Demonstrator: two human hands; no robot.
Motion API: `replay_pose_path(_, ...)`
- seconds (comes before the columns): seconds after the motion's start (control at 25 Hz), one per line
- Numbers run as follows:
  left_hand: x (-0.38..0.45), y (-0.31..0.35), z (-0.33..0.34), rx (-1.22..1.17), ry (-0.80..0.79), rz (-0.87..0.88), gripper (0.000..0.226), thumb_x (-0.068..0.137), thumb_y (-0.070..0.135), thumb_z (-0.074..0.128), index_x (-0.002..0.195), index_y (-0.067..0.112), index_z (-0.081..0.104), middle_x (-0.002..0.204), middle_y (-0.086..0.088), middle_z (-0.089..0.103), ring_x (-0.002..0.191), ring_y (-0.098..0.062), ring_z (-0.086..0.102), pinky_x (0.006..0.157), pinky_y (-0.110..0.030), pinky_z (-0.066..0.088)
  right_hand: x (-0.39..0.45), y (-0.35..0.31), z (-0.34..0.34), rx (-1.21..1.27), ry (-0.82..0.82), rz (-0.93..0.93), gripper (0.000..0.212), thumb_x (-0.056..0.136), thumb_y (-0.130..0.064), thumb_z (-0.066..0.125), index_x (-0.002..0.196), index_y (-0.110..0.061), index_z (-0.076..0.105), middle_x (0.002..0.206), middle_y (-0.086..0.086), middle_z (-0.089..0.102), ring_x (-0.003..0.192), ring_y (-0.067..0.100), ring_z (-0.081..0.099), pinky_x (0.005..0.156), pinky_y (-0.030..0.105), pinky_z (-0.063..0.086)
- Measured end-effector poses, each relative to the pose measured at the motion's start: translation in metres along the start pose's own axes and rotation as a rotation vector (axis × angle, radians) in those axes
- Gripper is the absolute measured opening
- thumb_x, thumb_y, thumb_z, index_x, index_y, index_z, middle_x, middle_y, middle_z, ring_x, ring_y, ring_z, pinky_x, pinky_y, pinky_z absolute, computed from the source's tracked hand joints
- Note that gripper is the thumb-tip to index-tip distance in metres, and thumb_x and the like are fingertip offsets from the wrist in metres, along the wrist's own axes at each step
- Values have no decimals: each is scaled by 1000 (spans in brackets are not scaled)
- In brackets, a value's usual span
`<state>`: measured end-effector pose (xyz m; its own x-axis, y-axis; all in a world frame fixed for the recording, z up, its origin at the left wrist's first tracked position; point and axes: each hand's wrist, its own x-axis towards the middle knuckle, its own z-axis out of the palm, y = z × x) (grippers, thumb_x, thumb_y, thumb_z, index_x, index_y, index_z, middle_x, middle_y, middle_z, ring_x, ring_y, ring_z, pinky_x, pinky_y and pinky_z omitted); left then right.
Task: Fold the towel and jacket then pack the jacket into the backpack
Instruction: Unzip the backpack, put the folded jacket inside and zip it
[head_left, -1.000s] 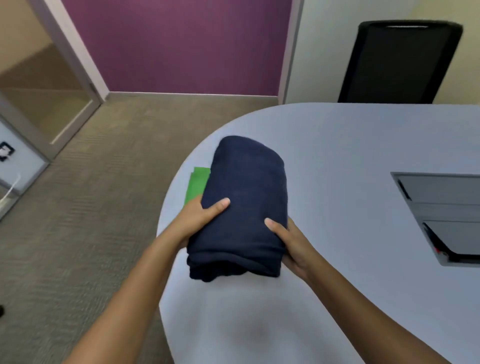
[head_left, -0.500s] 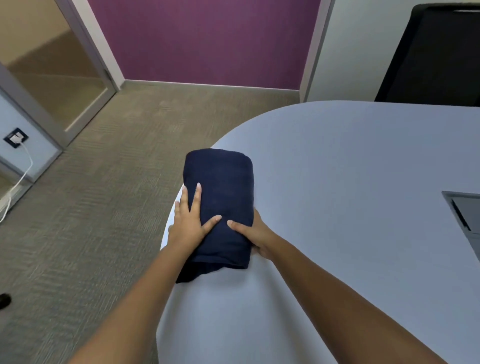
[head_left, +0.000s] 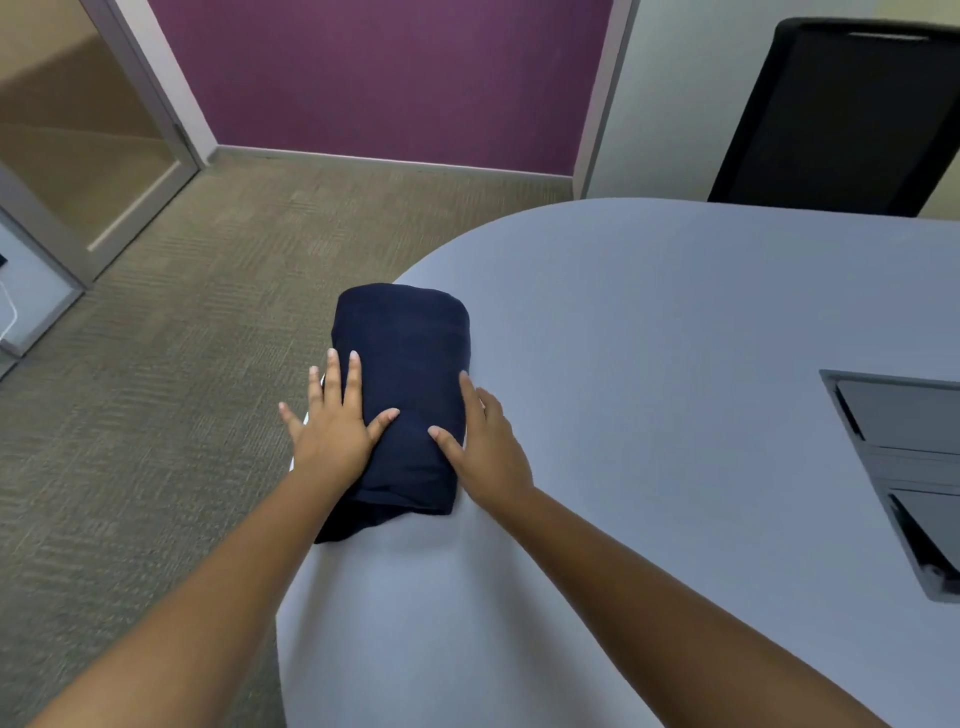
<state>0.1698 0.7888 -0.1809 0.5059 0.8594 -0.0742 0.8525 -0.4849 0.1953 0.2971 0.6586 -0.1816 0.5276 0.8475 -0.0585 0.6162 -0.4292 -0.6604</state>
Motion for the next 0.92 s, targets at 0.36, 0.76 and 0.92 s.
replay_pose_path(0.36,-54,22,-30,17,318,289,67,97,43,32,148,15,0,156,0,0,145,-20,2,115,-50,4,-51,5,-46,-641,180,-189,72,93,-59,8,144,-10,26,150,11,35,138,28,34,109,47,27)
replay_pose_path(0.76,-129,111,-75,137,370,507,71,94,61,4,149,16,2,154,-6,13,145,-18,-9,113,-40,-5,-130,21,-151,-754,448,-145,75,94,-59,3,149,-7,-2,155,12,9,145,26,2,115,38,-2)
replay_pose_path(0.92,-156,168,-97,105,422,634,72,89,65,-2,147,22,-10,156,-1,-2,145,-21,-2,118,-43,-5,-172,30,-201,-766,533,-107,75,94,-60,0,149,-8,-6,155,12,10,144,29,11,114,39,3)
